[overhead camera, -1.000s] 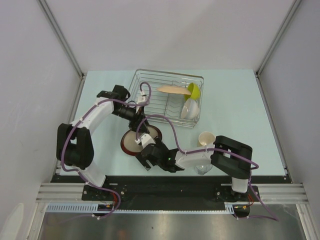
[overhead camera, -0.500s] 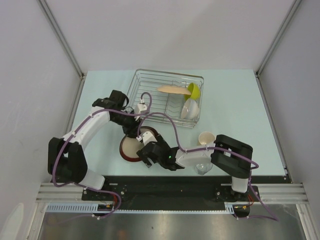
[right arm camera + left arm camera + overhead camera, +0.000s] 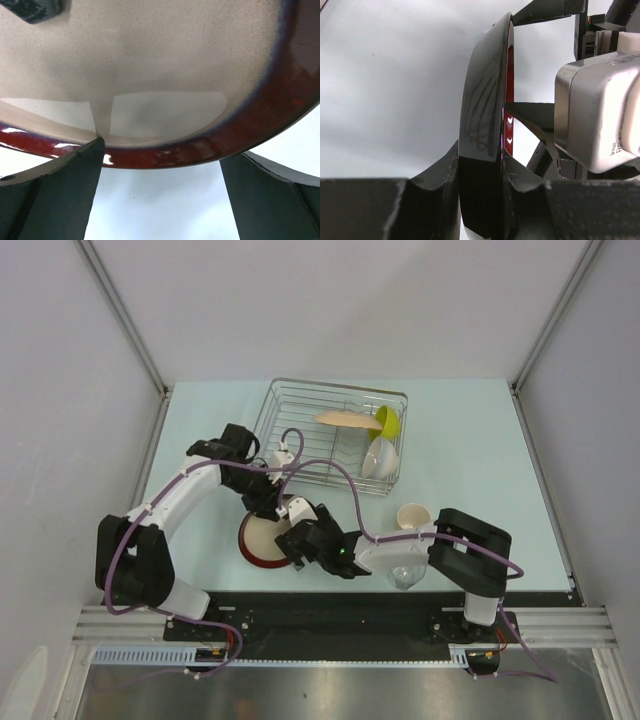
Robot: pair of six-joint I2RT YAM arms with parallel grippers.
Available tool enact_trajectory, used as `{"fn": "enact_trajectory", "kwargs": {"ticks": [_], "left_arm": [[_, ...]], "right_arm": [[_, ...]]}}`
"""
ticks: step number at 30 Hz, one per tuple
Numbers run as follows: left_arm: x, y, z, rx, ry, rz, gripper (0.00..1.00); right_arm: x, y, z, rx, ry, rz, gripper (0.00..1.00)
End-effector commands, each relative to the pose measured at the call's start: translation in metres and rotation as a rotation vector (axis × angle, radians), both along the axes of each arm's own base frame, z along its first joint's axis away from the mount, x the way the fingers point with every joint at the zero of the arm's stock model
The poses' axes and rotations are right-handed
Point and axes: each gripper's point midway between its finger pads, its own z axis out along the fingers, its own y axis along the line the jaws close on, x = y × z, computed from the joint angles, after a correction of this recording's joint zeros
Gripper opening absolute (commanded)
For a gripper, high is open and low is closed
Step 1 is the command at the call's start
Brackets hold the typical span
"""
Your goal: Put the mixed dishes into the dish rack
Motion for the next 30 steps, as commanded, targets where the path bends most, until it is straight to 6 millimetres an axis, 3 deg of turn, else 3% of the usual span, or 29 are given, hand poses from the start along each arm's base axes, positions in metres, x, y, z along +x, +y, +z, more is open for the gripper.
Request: {"fn": "enact_trajectory", "kwargs": {"ticks": [1,4,5,7,8,9,11,12,13,14,16,17,19,20,23,25,30], "left_arm": [[-0.042,0.008,-0.017,0.081,0.166,-0.061,0.0],[-0.031,0.01,0.0,0.078,0.133,-0.048,0.0],[-0.021,0.01,0.01,0.068,0.098,-0.038,0.0],[-0.017,0.01,0.025,0.068,0.064,-0.035,0.0],[-0.009,0.008,0.037,0.057,0.027,-0.033,0.0],[-0.007,0.007,0.045,0.053,0.007,-0.03,0.0],[0.001,0.005,0.069,0.04,-0.042,-0.023,0.0],[0.004,0.003,0.078,0.032,-0.062,-0.023,0.0],[0.006,0.003,0.089,0.025,-0.084,-0.018,0.0],[0.017,-0.001,0.112,0.003,-0.158,-0.012,0.0],[0.028,-0.007,0.139,-0.012,-0.258,-0.012,0.0],[0.037,-0.012,0.162,-0.028,-0.343,-0.014,0.0],[0.046,-0.024,0.186,-0.011,-0.475,-0.04,0.0],[0.051,-0.03,0.205,-0.02,-0.547,-0.052,0.0],[0.062,-0.051,0.232,0.009,-0.679,-0.11,0.0],[0.067,-0.064,0.24,0.019,-0.719,-0.135,0.0],[0.103,-0.096,0.255,0.021,-0.878,-0.168,0.0]], "right_arm": [[0.026,0.01,0.062,0.168,-0.12,-0.095,1.0],[0.026,0.002,0.092,0.193,-0.151,-0.097,1.0],[0.025,-0.002,0.116,0.235,-0.171,-0.102,1.0],[0.024,-0.012,0.138,0.25,-0.197,-0.108,1.0],[0.023,-0.017,0.155,0.282,-0.209,-0.112,1.0],[0.02,-0.028,0.188,0.345,-0.238,-0.123,1.0],[0.017,-0.046,0.223,0.405,-0.266,-0.147,1.0],[0.016,-0.066,0.258,0.482,-0.304,-0.184,1.0],[0.016,-0.081,0.266,0.472,-0.316,-0.205,1.0],[0.021,-0.097,0.282,0.499,-0.34,-0.257,1.0],[0.019,-0.131,0.314,0.592,-0.359,-0.315,1.0],[0.02,-0.145,0.326,0.632,-0.366,-0.339,1.0],[0.024,-0.177,0.346,0.714,-0.382,-0.405,1.0],[0.025,-0.185,0.349,0.727,-0.387,-0.42,1.0],[0.029,-0.207,0.354,0.733,-0.406,-0.468,1.0],[0.033,-0.218,0.351,0.713,-0.414,-0.496,1.0],[0.039,-0.244,0.348,0.735,-0.401,-0.563,1.0]]}}
